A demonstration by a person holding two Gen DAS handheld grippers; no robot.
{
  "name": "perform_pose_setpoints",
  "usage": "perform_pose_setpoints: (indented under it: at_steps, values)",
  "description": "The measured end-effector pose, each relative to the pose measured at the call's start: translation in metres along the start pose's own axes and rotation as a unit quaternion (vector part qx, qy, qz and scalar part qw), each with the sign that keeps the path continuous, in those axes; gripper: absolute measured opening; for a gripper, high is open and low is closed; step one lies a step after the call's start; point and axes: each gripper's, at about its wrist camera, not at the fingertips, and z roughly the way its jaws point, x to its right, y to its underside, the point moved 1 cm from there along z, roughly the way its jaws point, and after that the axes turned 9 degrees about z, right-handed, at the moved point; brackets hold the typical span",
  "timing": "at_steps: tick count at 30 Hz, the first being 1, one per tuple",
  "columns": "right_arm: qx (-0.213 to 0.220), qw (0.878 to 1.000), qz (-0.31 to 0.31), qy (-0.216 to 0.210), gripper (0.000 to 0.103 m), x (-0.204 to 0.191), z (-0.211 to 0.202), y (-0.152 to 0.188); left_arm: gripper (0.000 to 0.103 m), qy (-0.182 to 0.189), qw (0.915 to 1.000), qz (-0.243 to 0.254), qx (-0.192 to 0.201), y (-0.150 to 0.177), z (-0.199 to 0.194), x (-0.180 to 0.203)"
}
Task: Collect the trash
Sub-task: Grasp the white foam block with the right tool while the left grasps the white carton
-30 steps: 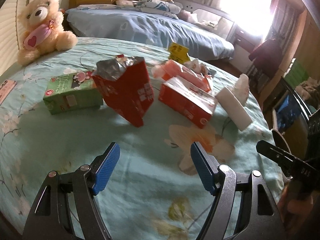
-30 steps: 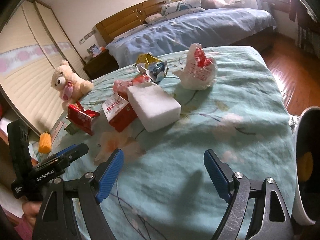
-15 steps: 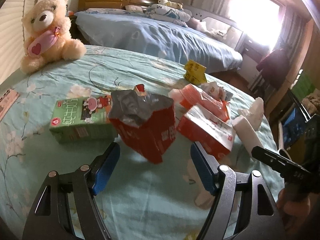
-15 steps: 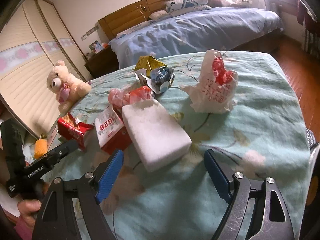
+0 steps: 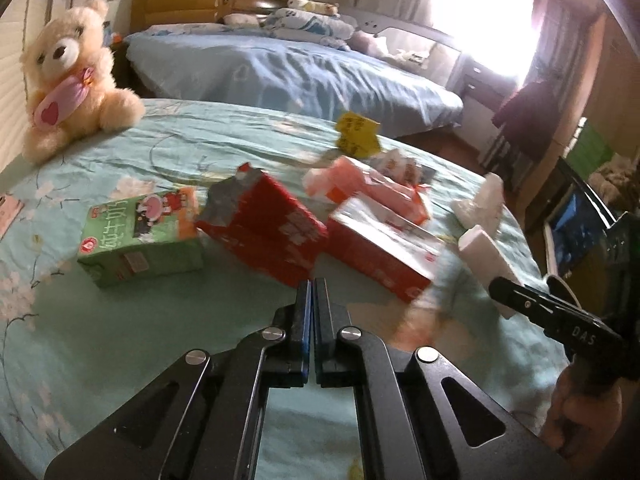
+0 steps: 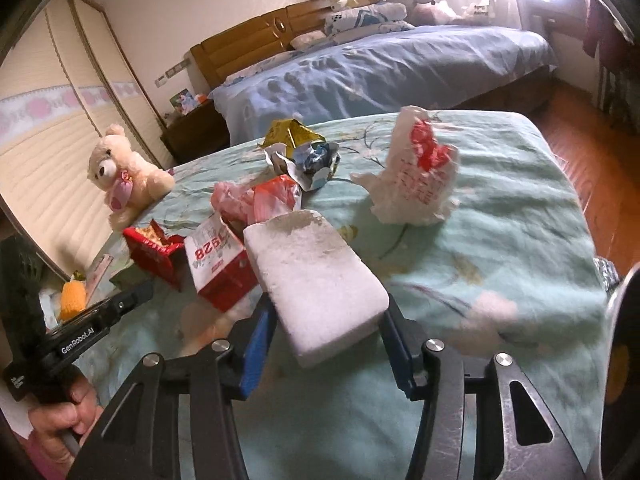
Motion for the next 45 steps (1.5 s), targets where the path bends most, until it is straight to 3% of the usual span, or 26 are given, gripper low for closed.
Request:
perform_pose_setpoints:
  at_steps: [4,7,10,11,12,13,16,17,18,20,28,34,37,39,41,45]
  values:
    - [0.004,1.000,0.012,0.001,0.052,0.009,-0.015,0.011,0.001,0.000,0.9999,0.014,-0.002,0.005,-0.005,0.014]
    - [0.008,1.000,0.022,0.004,0.052,0.015,-0.028,0.019,0.004,0.003,0.9995,-0.022,-0.021,0.008,0.001,0.005]
    - [0.014,0.999,0.030,0.001,0.052,0.019,-0.039,0.024,0.032,-0.010,0.9981,-0.056,-0.023,0.005,0.005,-0.010]
    - [0.015,0.999,0.032,0.000,0.052,0.020,-0.042,0.026,0.053,-0.015,0.9975,-0.066,-0.021,0.004,0.006,-0.014]
    - [0.016,0.999,0.034,0.000,0.052,0.021,-0.044,0.027,0.063,-0.020,0.9967,-0.077,-0.017,0.001,0.006,-0.018]
    - [0.016,0.999,0.036,0.000,0.052,0.022,-0.046,0.029,0.064,-0.020,0.9961,-0.085,-0.012,-0.002,0.007,-0.022]
    - [0.018,0.999,0.042,0.001,0.052,0.023,-0.046,0.031,0.064,-0.015,0.9958,-0.090,-0.004,-0.013,0.016,-0.024]
    - [0.018,0.999,0.044,0.001,0.052,0.024,-0.046,0.032,0.059,-0.017,0.9965,-0.082,-0.001,-0.017,0.021,-0.022]
    - [0.017,0.999,0.046,0.001,0.052,0.024,-0.046,0.032,0.033,-0.020,0.9969,-0.076,-0.003,-0.019,0.026,-0.021]
    - [0.017,0.999,0.048,0.003,0.052,0.025,-0.046,0.033,0.001,-0.009,0.9972,-0.070,-0.026,-0.021,0.039,-0.020]
    - [0.031,0.998,0.059,0.009,0.052,0.034,-0.061,0.037,0.000,-0.006,0.9990,-0.043,-0.001,-0.012,0.021,-0.009]
    - [0.034,0.997,0.062,0.009,0.052,0.037,-0.068,0.041,0.003,0.037,0.9983,-0.044,-0.015,-0.004,0.016,0.005]
    - [0.037,0.997,0.067,0.011,0.052,0.042,-0.073,0.044,0.023,0.047,0.9980,-0.038,-0.017,-0.007,0.017,0.021]
    - [0.039,0.997,0.072,0.014,0.052,0.046,-0.077,0.045,0.052,0.045,0.9983,-0.034,-0.013,-0.011,0.017,0.032]
    - [0.042,0.996,0.079,0.016,0.052,0.053,-0.081,0.045,0.072,0.028,0.9991,-0.029,-0.011,-0.015,0.019,0.045]
    - [0.046,0.994,0.092,0.022,0.052,0.068,-0.088,0.045,0.082,-0.007,0.9994,-0.027,-0.022,-0.025,0.034,0.066]
